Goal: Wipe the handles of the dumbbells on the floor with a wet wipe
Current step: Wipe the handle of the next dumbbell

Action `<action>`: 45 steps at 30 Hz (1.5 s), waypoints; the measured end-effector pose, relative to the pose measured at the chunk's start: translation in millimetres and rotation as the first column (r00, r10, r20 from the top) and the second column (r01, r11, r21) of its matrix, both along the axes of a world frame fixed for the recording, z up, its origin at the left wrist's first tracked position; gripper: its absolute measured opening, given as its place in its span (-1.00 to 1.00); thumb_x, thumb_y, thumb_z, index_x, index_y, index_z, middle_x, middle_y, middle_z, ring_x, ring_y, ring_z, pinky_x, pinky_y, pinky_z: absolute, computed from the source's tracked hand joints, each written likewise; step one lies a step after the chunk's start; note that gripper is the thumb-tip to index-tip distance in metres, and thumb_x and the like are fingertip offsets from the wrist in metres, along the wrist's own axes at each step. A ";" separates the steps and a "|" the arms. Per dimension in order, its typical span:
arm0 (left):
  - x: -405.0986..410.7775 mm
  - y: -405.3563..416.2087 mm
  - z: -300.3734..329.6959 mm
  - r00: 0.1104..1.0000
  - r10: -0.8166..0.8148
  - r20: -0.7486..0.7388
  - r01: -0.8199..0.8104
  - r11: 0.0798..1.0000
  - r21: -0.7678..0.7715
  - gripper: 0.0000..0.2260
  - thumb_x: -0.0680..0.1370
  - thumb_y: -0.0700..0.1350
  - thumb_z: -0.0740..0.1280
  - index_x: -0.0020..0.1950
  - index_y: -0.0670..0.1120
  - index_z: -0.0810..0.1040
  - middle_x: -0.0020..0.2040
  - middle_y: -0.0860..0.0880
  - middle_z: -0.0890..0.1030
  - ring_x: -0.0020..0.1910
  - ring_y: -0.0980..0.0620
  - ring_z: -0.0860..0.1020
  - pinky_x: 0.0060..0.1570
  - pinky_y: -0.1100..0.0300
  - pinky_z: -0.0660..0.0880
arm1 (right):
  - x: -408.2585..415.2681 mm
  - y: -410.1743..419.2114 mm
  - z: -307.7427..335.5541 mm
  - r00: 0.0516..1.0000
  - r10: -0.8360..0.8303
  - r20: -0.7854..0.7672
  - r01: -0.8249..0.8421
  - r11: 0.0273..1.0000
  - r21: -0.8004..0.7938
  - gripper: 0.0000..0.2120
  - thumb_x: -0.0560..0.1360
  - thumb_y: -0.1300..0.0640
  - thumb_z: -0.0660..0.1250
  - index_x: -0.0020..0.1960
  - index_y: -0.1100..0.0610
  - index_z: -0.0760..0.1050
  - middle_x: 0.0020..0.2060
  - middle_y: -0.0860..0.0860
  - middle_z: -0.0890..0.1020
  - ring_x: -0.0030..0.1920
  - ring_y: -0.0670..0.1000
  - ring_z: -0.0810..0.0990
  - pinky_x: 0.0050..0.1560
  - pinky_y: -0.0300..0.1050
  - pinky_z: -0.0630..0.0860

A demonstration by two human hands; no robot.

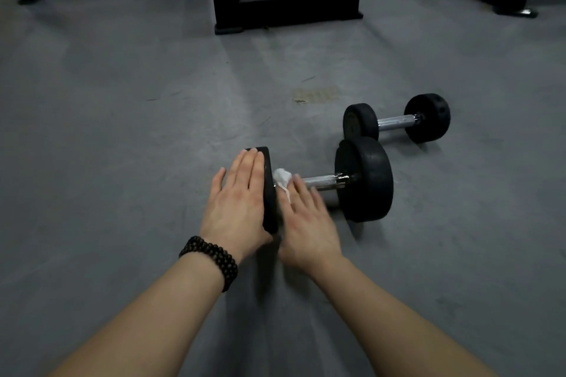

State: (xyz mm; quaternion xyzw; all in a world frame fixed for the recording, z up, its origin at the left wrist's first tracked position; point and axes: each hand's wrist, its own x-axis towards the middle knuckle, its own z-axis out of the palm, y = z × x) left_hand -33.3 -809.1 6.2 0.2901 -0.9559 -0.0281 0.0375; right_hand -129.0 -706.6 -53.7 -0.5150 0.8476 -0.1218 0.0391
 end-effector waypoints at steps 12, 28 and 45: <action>-2.5 -6.6 -1.6 0.999 -0.024 -0.032 0.024 1.000 0.004 0.15 0.29 0.17 0.54 0.59 -0.12 -0.16 0.61 -0.03 -0.08 0.59 0.02 -0.13 0.54 0.02 -0.02 | -15.7 9.0 -15.6 0.973 -0.231 -0.003 0.228 0.964 -0.139 -0.10 0.26 0.20 0.39 0.54 0.26 0.14 0.51 0.26 0.24 0.55 0.21 0.12 0.53 0.10 0.10; 3.2 8.3 -8.7 0.997 -0.078 -0.006 0.076 0.988 -0.137 0.14 0.28 0.03 0.59 0.61 -0.14 -0.10 0.62 -0.10 -0.05 0.60 -0.05 -0.10 0.55 -0.04 -0.05 | -33.1 13.5 -19.7 0.973 -0.225 0.056 0.230 0.967 -0.107 -0.07 0.31 0.21 0.29 0.59 0.22 -0.06 0.59 0.17 -0.08 0.58 0.12 -0.16 0.56 0.00 -0.09; -63.6 -63.2 21.5 0.983 -0.040 0.178 0.028 0.997 0.066 0.32 0.10 0.18 0.66 0.60 -0.11 -0.10 0.60 -0.03 0.00 0.58 -0.02 -0.04 0.55 -0.05 -0.03 | -62.6 -38.8 -16.2 0.977 -0.200 -0.073 0.196 0.979 -0.064 -0.09 0.41 0.11 0.32 0.59 0.21 -0.12 0.58 0.22 -0.02 0.58 0.14 -0.16 0.54 0.02 -0.15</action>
